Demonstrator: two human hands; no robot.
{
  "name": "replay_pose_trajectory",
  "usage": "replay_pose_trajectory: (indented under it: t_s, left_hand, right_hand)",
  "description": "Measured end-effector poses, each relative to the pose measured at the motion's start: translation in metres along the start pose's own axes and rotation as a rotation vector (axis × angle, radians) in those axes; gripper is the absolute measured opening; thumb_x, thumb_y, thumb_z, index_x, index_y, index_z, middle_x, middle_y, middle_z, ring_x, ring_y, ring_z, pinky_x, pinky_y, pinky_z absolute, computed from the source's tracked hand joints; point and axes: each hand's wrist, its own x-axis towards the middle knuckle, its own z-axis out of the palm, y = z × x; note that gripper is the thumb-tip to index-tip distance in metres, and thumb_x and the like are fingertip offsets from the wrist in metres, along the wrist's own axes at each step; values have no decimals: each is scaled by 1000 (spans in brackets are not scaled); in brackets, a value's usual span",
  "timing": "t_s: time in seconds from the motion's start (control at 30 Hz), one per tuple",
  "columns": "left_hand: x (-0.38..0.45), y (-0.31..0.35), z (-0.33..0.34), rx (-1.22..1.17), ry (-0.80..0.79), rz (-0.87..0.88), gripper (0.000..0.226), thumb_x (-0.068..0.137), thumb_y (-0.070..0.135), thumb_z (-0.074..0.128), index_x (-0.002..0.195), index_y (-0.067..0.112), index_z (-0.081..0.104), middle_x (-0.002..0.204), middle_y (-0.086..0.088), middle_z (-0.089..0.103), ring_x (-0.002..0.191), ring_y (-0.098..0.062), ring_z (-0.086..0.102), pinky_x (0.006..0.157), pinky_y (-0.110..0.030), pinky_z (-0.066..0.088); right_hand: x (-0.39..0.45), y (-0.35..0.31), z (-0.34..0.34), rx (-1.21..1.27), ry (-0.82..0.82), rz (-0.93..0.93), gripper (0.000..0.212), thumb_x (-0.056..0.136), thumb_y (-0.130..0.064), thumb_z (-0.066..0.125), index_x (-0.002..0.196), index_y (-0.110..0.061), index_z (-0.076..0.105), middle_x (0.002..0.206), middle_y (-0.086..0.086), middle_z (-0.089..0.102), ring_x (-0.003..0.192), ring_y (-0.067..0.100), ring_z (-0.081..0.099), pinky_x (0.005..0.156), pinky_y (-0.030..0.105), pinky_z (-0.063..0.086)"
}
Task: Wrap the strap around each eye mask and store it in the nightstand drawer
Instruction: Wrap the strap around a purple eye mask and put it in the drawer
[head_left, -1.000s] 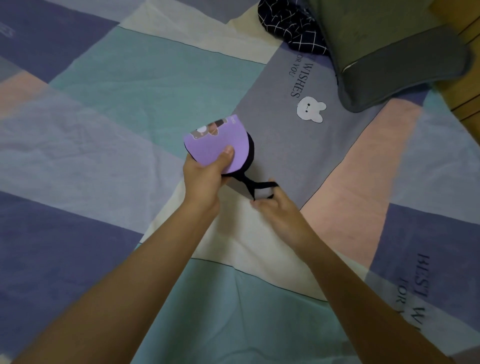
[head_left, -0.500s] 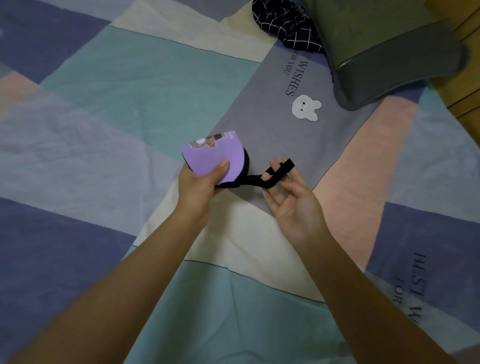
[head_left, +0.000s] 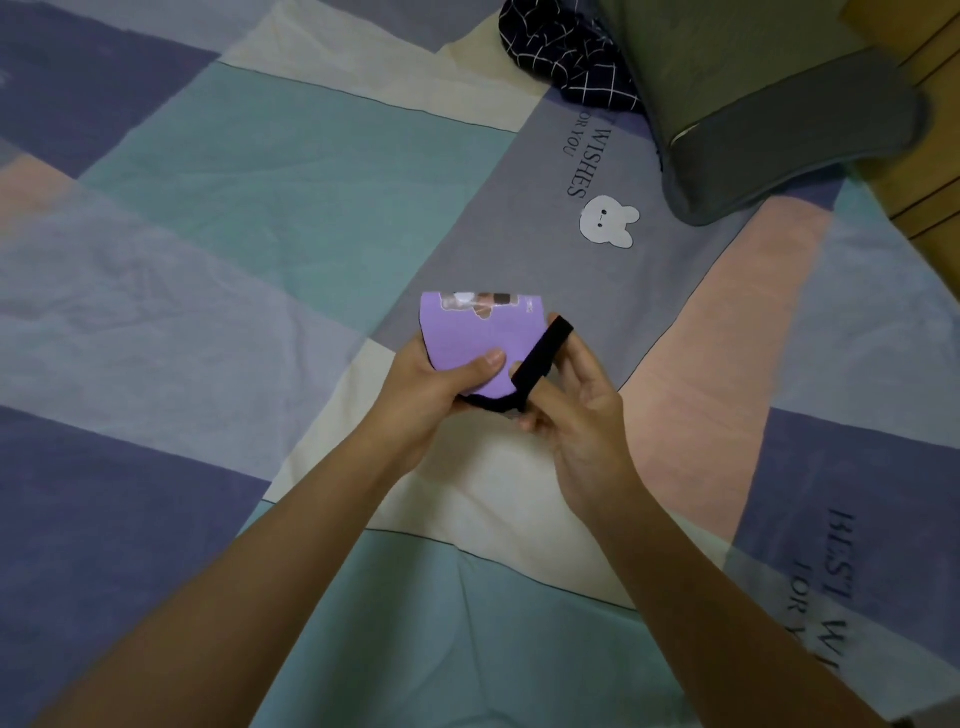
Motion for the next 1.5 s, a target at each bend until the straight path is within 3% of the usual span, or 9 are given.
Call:
replay_pose_trajectory:
  t_s: [0.13,0.3,0.47,0.6,0.73,1.03,1.13,1.37,1.5]
  left_hand:
    - [-6,7,-5,59,-114,-4,41,74,10,76,113,13,63,96,-5,73,86,-21,69,68,-31,56]
    - [-13,11,-8,214,-220,-4,39,63,-2,70,98,13,67,81,3,73,74,-15,66,66,-26,53]
    - [-17,12,-10,202,-204,24,35,75,10,71,109,14,64,94,1,74,86,-15,68,72,-25,54]
    - [-21,13,-3,91,-176,-66,36,93,40,51,119,16,59,107,-5,71,93,-20,68,70,-30,55]
    - [-22,9,-1,185,-166,-33,49,75,25,73,119,13,56,104,-16,67,79,-23,64,61,-32,55]
    - [-23,20,-35,285,-101,-107,56,67,26,76,118,14,58,89,0,69,62,-12,60,59,-20,47]
    - [-28,27,-41,315,-181,-121,43,71,27,74,111,17,64,89,-1,68,70,-16,58,57,-19,47]
    - [-39,50,-38,343,-368,-150,41,77,24,74,116,19,63,109,-1,71,102,-18,66,87,-32,50]
    - [-53,71,-35,399,-413,-145,52,74,22,76,123,24,58,115,5,68,109,-13,63,85,-24,49]
  right_hand:
    - [-5,-6,-1,-148,-6,-31,60,65,-19,76,121,-32,58,119,-10,66,55,14,53,53,25,46]
    - [-5,-11,1,-300,-82,-93,54,62,-15,77,111,-33,60,110,-2,67,98,19,66,65,36,59]
    - [0,-13,1,-354,-144,78,36,61,-16,70,94,-25,59,74,-4,62,55,8,59,52,27,53]
    - [1,-5,1,-406,-178,49,34,58,-12,67,89,-8,53,70,-1,53,58,9,50,50,19,42]
    - [2,3,3,-390,-243,-14,45,61,-13,67,94,12,51,78,14,55,69,22,53,61,30,44]
    - [-15,-22,-8,-334,-65,-132,54,71,-12,72,120,-23,53,118,-1,57,76,13,62,68,19,51]
    - [-18,-32,-6,-607,-258,-253,59,73,-5,76,124,-25,54,128,-3,56,92,16,63,80,32,54]
    - [-33,-30,12,-643,-483,-246,58,75,0,73,128,-16,56,129,-1,60,114,11,56,96,18,44]
    - [-43,-40,22,-674,-485,-309,52,73,7,74,120,-10,61,127,-2,62,122,6,53,103,18,38]
